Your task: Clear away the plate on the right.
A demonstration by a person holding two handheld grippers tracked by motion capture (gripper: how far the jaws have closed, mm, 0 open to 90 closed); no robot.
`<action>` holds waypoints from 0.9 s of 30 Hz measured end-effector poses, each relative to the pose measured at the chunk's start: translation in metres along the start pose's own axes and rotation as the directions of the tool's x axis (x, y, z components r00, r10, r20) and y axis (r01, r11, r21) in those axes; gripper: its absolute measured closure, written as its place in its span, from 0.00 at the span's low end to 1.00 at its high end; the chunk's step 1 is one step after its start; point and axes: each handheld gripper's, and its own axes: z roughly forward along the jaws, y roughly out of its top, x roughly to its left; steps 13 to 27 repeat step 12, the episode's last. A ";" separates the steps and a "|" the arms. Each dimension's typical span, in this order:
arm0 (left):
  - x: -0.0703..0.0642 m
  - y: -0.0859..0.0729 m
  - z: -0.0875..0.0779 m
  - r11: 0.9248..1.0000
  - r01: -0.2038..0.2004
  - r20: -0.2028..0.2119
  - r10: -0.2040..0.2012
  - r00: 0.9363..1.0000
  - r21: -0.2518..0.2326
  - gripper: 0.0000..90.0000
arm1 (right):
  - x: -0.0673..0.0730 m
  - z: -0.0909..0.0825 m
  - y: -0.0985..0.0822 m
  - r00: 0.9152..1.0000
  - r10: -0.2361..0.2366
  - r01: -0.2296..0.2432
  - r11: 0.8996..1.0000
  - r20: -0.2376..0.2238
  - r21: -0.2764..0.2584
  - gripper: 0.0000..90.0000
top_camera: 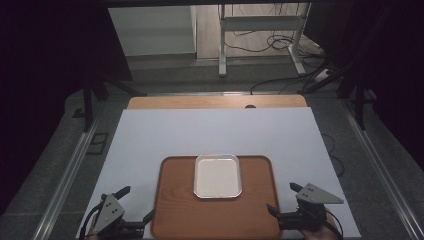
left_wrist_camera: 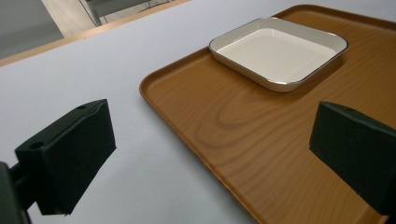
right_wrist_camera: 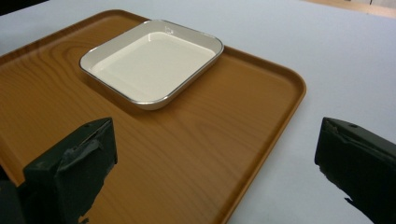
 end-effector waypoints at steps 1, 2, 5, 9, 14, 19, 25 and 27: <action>0.000 0.000 0.000 1.000 0.000 -0.001 0.000 1.000 0.001 0.00 | 0.000 0.000 -0.001 1.000 0.004 -0.004 1.000 0.000 0.004 0.00; 0.000 0.000 0.000 1.000 0.001 -0.002 -0.001 1.000 0.001 0.00 | -0.001 0.000 -0.002 1.000 0.004 -0.004 1.000 -0.001 0.009 0.00; 0.001 -0.001 0.000 1.000 0.001 -0.002 -0.001 1.000 0.003 0.00 | -0.002 0.001 -0.006 1.000 0.007 -0.007 1.000 -0.004 0.030 0.00; 0.001 -0.001 0.000 1.000 0.002 -0.003 -0.002 1.000 0.005 0.00 | -0.003 0.001 -0.006 1.000 0.022 -0.021 0.999 -0.010 0.032 0.00; 0.001 0.000 0.001 1.000 0.002 -0.003 -0.002 1.000 0.005 0.00 | -0.004 0.002 -0.006 1.000 0.018 -0.018 0.999 -0.015 0.037 0.00; 0.001 0.000 0.001 1.000 0.002 -0.003 -0.002 1.000 0.005 0.00 | -0.004 0.002 -0.006 1.000 0.018 -0.018 0.999 -0.015 0.037 0.00; 0.001 0.000 0.001 1.000 0.002 -0.003 -0.002 1.000 0.005 0.00 | -0.004 0.002 -0.006 1.000 0.018 -0.018 0.999 -0.015 0.037 0.00; 0.001 0.000 0.001 1.000 0.002 -0.003 -0.002 1.000 0.005 0.00 | -0.004 0.002 -0.006 1.000 0.018 -0.018 0.999 -0.015 0.037 0.00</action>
